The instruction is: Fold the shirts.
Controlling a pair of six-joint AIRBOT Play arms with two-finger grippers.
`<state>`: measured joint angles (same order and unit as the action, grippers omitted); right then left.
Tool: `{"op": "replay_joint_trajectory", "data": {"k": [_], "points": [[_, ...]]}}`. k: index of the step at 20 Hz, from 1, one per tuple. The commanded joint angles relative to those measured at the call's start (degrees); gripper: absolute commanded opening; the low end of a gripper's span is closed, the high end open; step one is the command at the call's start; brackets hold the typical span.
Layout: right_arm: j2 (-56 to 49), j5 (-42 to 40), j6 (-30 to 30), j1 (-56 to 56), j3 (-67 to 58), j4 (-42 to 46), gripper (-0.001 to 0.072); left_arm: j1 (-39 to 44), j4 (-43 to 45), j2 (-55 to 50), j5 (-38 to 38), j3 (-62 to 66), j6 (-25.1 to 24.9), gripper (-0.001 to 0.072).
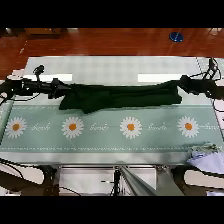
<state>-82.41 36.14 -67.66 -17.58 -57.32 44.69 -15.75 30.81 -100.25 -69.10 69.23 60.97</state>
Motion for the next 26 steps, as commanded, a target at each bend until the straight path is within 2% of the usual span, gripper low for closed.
{"op": "replay_joint_trajectory", "data": {"k": [1,4,7,8,10,13,20,21,22,23,26], "points": [[1.7,1.9,1.8,-0.9,-1.9,0.7,0.0385,-1.9,-0.4,0.2,-2.7,2.8,-0.4,0.0468],[4.8,5.8,0.6,-3.7,-5.6,5.9,0.0425,-5.6,-0.4,1.7,-8.4,6.6,0.0,0.0465],[4.8,13.4,-4.5,-7.2,-7.8,14.9,0.0451,-7.9,-0.2,4.2,-11.5,7.3,0.4,0.0463],[4.2,16.1,-4.8,-8.3,-7.8,16.2,0.0492,-8.1,-0.1,4.8,-11.9,7.3,0.4,0.0463],[1.7,22.1,-4.7,-10.7,-7.8,15.3,0.0533,-8.1,-0.1,5.5,-12.6,7.3,0.4,0.0462],[-4.2,28.3,-4.2,-12.4,-7.8,9.2,0.0549,-7.0,-0.1,5.6,-12.8,7.3,0.4,0.0462],[-15.0,28.8,-5.7,-7.3,-7.8,3.8,0.0544,-3.5,-0.2,5.6,-12.5,7.3,0.4,0.0462],[-15.9,28.3,-5.7,-6.0,-7.8,2.3,0.05,-3.0,-0.2,5.6,-12.4,7.3,0.4,0.0442],[-16.2,27.7,-4.7,-4.9,-7.8,0.5,0.032,-2.6,-0.2,5.6,-12.4,7.3,0.4,0.043],[-15.9,26.9,-3.2,-4.1,-7.9,-2.0,0.0043,-2.2,-0.2,5.6,-12.4,7.3,0.4,0.0391],[-12.5,30.0,-0.1,-4.5,-10.4,-6.6,0.0029,-0.9,-0.9,5.8,-12.6,7.3,0.4,0.0376]]}}
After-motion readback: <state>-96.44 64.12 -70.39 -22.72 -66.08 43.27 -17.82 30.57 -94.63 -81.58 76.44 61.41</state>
